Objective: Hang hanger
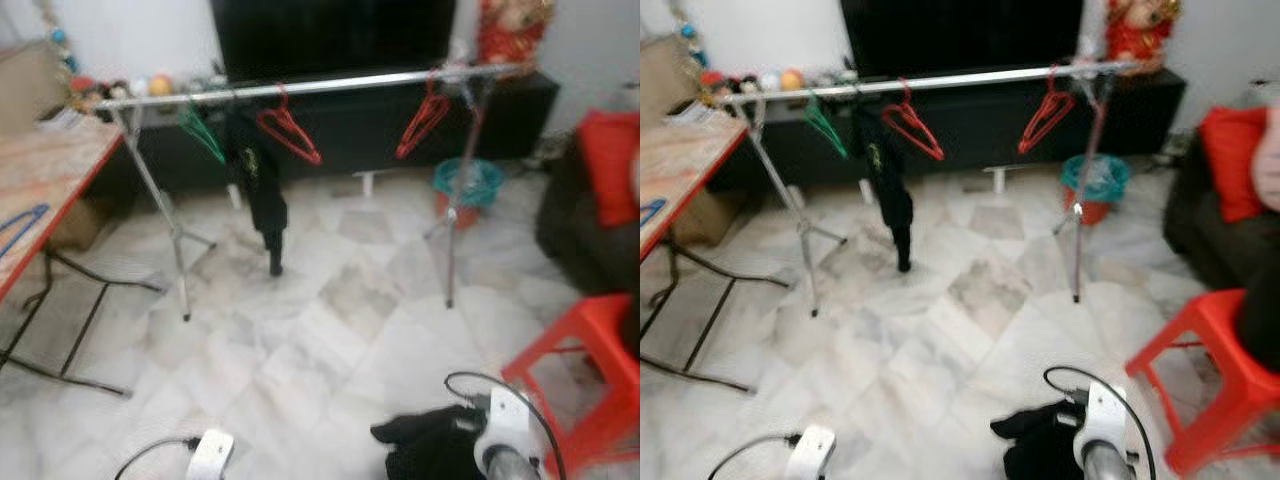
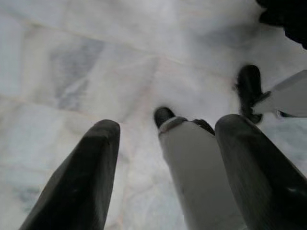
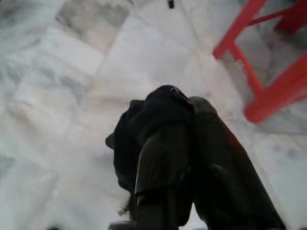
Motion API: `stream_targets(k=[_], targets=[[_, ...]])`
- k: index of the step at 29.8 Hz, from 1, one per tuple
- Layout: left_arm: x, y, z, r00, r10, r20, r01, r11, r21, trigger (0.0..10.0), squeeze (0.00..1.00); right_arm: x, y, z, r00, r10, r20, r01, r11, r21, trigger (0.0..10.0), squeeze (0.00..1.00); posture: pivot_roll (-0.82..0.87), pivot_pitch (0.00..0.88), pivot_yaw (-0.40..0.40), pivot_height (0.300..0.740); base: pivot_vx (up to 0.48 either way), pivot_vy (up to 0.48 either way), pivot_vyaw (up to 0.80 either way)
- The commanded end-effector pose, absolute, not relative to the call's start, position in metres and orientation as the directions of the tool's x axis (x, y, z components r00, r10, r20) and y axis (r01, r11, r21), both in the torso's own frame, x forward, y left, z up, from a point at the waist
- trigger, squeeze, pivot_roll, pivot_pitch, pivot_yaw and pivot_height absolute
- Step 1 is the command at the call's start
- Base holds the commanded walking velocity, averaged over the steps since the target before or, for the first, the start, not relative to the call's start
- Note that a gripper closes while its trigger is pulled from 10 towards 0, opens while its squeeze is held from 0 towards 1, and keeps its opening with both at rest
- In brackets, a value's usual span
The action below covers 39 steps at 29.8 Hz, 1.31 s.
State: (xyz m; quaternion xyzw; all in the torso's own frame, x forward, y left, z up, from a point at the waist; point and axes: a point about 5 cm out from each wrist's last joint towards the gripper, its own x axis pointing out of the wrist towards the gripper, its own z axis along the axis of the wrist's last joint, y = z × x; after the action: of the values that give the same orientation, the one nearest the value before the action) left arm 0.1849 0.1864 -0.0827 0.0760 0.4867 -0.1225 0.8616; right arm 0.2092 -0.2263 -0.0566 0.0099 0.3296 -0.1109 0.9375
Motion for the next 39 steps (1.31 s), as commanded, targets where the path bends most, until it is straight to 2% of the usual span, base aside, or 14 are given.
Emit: stream_targets(k=[1,6,18,19,21,23,24,25,26,27,29,31,34,39], targets=[[0.188,0.189,-0.081,0.498,-0.130,-0.858,0.342,0.938,0.057,10.0,0.00,0.227,-0.227,-0.044,0.806,-0.190,-0.561,0.182,0.981,-0.071,10.0,0.00,-0.11,0.000,0.043,0.740,0.000,0.000,0.00],[0.188,0.188,-0.081,0.479,-0.130,-0.868,0.406,0.910,0.087,10.0,0.00,0.238,-0.235,-0.034,0.829,-0.186,-0.528,0.142,0.982,-0.123,10.0,0.00,-0.11,0.000,0.044,0.740,0.000,0.000,0.00],[0.190,0.190,-0.080,0.526,-0.107,-0.844,0.365,0.924,0.110,10.0,0.00,0.242,-0.231,-0.032,0.837,-0.158,-0.524,0.104,0.986,-0.131,10.0,0.00,-0.10,0.000,0.039,0.740,0.000,0.000,0.00],[0.193,0.189,-0.078,0.556,-0.109,-0.824,0.361,0.924,0.121,10.0,0.00,0.247,-0.234,-0.027,0.847,-0.102,-0.522,0.001,0.982,-0.191,10.0,0.00,-0.10,0.000,0.039,0.740,0.000,0.000,0.00],[0.195,0.188,-0.077,0.571,-0.113,-0.813,0.365,0.922,0.128,10.0,0.00,0.250,-0.232,-0.024,0.854,-0.045,-0.519,-0.090,0.969,-0.231,10.0,0.00,-0.10,0.000,0.039,0.740,0.000,0.000,0.00],[0.197,0.187,-0.075,0.591,-0.127,-0.796,0.373,0.919,0.130,10.0,0.00,0.258,-0.226,-0.015,0.854,0.111,-0.508,-0.238,0.952,-0.193,10.0,0.00,-0.10,0.000,0.039,0.740,0.000,0.000,0.00],[0.197,0.187,-0.075,0.591,-0.127,-0.796,0.373,0.919,0.130,10.0,0.00,0.258,-0.226,-0.015,0.854,0.111,-0.508,-0.238,0.952,-0.193,10.0,0.00,-0.10,0.000,0.039,0.740,0.000,0.000,0.00],[0.204,0.184,-0.071,0.604,-0.160,-0.781,0.402,0.907,0.126,10.0,0.00,0.264,-0.223,-0.008,0.844,0.208,-0.495,-0.342,0.919,-0.196,10.0,0.00,-0.09,0.000,0.039,0.740,0.000,0.000,0.00],[0.204,0.184,-0.071,0.604,-0.160,-0.781,0.402,0.907,0.126,10.0,0.00,0.264,-0.223,-0.008,0.844,0.208,-0.495,-0.342,0.919,-0.196,10.0,0.00,-0.09,0.000,0.039,0.740,0.000,0.000,0.00],[0.244,0.179,-0.045,0.661,-0.239,-0.711,0.449,0.885,0.120,10.0,0.00,0.269,-0.221,-0.001,0.820,0.293,-0.492,-0.437,0.876,-0.206,10.0,0.00,-0.09,0.000,0.039,0.740,0.000,0.000,0.00],[0.273,0.175,-0.021,0.690,-0.306,-0.656,0.509,0.849,0.140,10.0,0.00,0.274,-0.221,0.009,0.799,0.364,-0.478,-0.505,0.838,-0.207,10.0,0.00,-0.09,0.000,0.039,0.740,0.000,0.000,0.00],[0.282,0.173,-0.012,0.693,-0.340,-0.635,0.534,0.834,0.137,10.0,0.00,0.278,-0.221,0.015,0.789,0.399,-0.467,-0.537,0.818,-0.208,10.0,0.00,-0.09,0.000,0.040,0.740,0.000,0.000,0.00],[0.305,0.155,0.014,0.683,-0.479,-0.551,0.616,0.783,0.084,10.0,0.00,0.290,-0.212,0.040,0.702,0.554,-0.447,-0.687,0.692,-0.220,10.0,0.00,-0.10,0.000,0.044,0.740,0.000,0.000,0.00],[0.317,0.140,0.034,0.639,-0.612,-0.466,0.695,0.719,0.009,10.0,0.00,0.295,-0.195,0.065,0.594,0.694,-0.406,-0.801,0.557,-0.219,10.0,0.00,-0.09,0.000,0.046,0.740,0.000,0.000,0.00]])
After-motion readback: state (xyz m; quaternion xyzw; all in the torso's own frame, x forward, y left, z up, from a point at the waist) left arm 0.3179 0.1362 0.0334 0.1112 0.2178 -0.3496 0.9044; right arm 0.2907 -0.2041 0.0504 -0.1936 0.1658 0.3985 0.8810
